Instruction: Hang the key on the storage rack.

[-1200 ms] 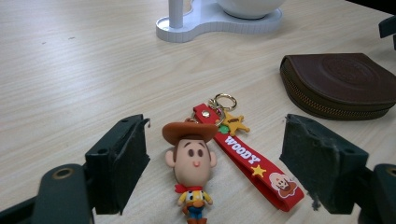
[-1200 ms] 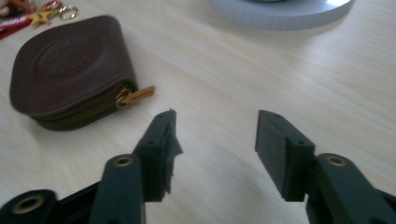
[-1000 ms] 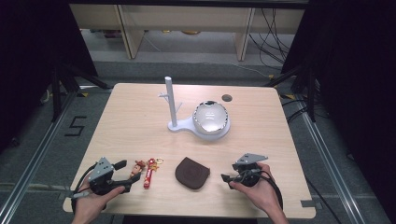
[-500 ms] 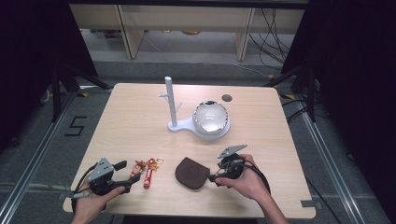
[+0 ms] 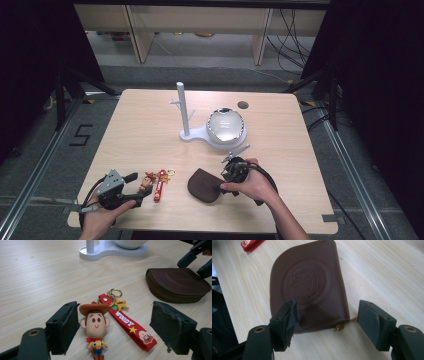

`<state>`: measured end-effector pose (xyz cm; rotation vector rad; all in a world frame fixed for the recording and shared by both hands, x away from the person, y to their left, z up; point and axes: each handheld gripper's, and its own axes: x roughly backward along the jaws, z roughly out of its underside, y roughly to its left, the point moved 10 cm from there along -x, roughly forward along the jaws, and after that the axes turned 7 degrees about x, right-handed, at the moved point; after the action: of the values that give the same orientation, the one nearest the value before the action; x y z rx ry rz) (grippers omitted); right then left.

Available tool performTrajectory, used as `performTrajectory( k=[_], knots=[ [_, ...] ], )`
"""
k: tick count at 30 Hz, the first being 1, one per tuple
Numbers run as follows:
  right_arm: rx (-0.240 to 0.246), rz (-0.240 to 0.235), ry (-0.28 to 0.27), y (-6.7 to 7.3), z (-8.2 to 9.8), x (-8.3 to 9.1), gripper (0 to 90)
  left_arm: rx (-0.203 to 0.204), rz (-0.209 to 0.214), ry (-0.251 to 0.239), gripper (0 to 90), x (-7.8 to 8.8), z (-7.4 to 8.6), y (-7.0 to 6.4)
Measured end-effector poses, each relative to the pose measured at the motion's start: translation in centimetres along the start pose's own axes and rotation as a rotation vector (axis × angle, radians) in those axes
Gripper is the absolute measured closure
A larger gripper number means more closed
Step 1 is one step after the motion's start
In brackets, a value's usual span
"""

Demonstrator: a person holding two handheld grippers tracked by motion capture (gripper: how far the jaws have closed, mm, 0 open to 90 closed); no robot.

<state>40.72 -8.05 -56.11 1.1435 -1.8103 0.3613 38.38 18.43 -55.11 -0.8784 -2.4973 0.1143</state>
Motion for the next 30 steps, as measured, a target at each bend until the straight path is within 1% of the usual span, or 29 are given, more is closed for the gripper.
performTrajectory(
  k=[1, 2, 3, 4, 5, 6, 7, 9, 10, 11, 12, 13, 14, 15, 16, 17, 18, 19, 20, 21, 22, 23, 24, 25, 26, 27, 28, 29, 30],
  knots=[
    [-0.002, -0.007, 0.008, -0.1, -0.1, -0.2, 33.1, -0.001, -0.006, 0.005, 21.3, 0.0, 0.1, 0.0],
    [-0.014, -0.015, 0.02, 0.0, -0.1, -0.3, 33.1, -0.001, -0.009, 0.007, 21.2, 0.0, 0.1, 0.1],
    [-0.013, -0.016, 0.028, -0.1, -0.1, -0.4, 32.7, 0.001, -0.002, 0.002, 21.2, -0.1, 0.1, 0.0],
    [-0.003, -0.022, 0.022, -0.1, -0.2, -0.5, 31.8, 0.003, -0.002, 0.002, 21.2, -0.1, 0.1, 0.0],
    [-0.012, -0.02, 0.028, -0.2, -0.3, -0.5, 31.9, 0.003, -0.001, 0.002, 21.2, -0.1, 0.1, 0.0],
    [0.003, -0.018, 0.022, -0.4, -0.4, -0.6, 32.0, 0.002, -0.005, 0.006, 21.2, -0.1, 0.1, 0.0],
    [0.003, -0.018, 0.022, -0.4, -0.4, -0.6, 32.0, 0.002, -0.005, 0.006, 21.2, -0.1, 0.1, 0.0],
    [0.006, -0.027, 0.026, -0.5, -0.6, -0.7, 31.6, -0.001, 0.003, 0.003, 21.3, -0.2, 0.1, -0.1],
    [-0.009, -0.032, 0.033, -0.4, -0.6, -0.7, 31.1, -0.002, 0.004, 0.003, 21.3, -0.2, 0.1, -0.1],
    [-0.011, -0.031, 0.043, -0.5, -0.6, -0.8, 30.2, -0.003, 0.004, 0.003, 21.2, -0.2, 0.1, -0.1],
    [-0.013, -0.062, 0.056, -0.4, -0.6, -0.9, 29.7, -0.007, 0.005, 0.002, 21.2, -0.2, 0.1, -0.1],
    [-0.034, -0.074, 0.072, -0.3, -0.6, -0.9, 28.9, -0.002, 0.001, 0.003, 21.3, -0.1, 0.1, -0.1],
    [0.004, -0.076, 0.066, -0.6, -0.7, -1.0, 28.3, 0.001, 0.003, 0.002, 21.2, -0.1, 0.1, -0.1],
    [-0.001, -0.077, 0.074, -0.7, -0.7, -1.1, 27.6, 0.003, 0.0, 0.002, 21.2, -0.1, 0.1, 0.0],
    [-0.018, -0.071, 0.083, -0.7, -0.7, -1.1, 27.3, 0.003, -0.004, 0.005, 21.2, -0.1, 0.1, 0.0],
    [0.004, -0.074, 0.092, -0.9, -0.6, -1.3, 27.0, 0.002, 0.002, 0.004, 21.2, -0.1, 0.1, 0.0],
    [-0.024, -0.077, 0.102, -0.8, -0.5, -1.3, 26.3, 0.002, 0.002, 0.005, 21.2, -0.2, 0.1, 0.0],
    [-0.024, -0.077, 0.102, -0.8, -0.5, -1.3, 26.3, 0.002, 0.002, 0.006, 21.2, -0.2, 0.1, 0.0],
    [0.017, -0.085, 0.092, -1.2, -0.6, -1.4, 25.8, 0.001, 0.003, 0.007, 21.2, -0.2, 0.1, 0.0],
    [-0.016, -0.078, 0.096, -1.0, -0.6, -1.5, 25.7, 0.002, 0.003, 0.006, 21.3, -0.2, 0.1, 0.0],
    [-0.028, -0.082, 0.106, -0.9, -0.5, -1.4, 25.7, 0.002, 0.003, 0.006, 21.3, -0.2, 0.1, 0.0],
    [-0.028, -0.082, 0.106, -0.9, -0.5, -1.4, 25.7, 0.002, 0.003, 0.006, 21.3, -0.2, 0.1, 0.0],
    [0.004, -0.089, 0.113, -1.2, -0.4, -1.5, 25.8, 0.001, 0.003, 0.006, 21.3, -0.2, 0.1, 0.0],
    [-0.01, -0.103, 0.105, -0.7, -0.6, -1.6, 27.3, 0.001, 0.003, 0.006, 21.3, -0.2, 0.1, 0.0],
    [-0.013, -0.106, 0.112, -0.8, -0.5, -1.6, 30.3, 0.001, 0.003, 0.006, 21.3, -0.2, 0.1, 0.0],
    [-0.033, -0.14, 0.102, -0.4, -0.7, -1.6, 34.7, 0.001, 0.003, 0.007, 21.3, -0.2, 0.1, 0.0],
    [-0.054, -0.176, 0.118, 0.0, -0.6, -1.5, 38.1, 0.002, 0.003, 0.006, 21.3, -0.2, 0.1, 0.0],
    [-0.056, -0.204, 0.118, 0.1, -0.5, -1.5, 44.0, 0.002, 0.002, 0.007, 21.3, -0.2, 0.1, 0.1],
    [-0.088, -0.203, 0.12, 0.0, -0.5, -1.5, 44.5, 0.002, 0.002, 0.006, 21.3, -0.2, 0.1, 0.1]
  ],
)
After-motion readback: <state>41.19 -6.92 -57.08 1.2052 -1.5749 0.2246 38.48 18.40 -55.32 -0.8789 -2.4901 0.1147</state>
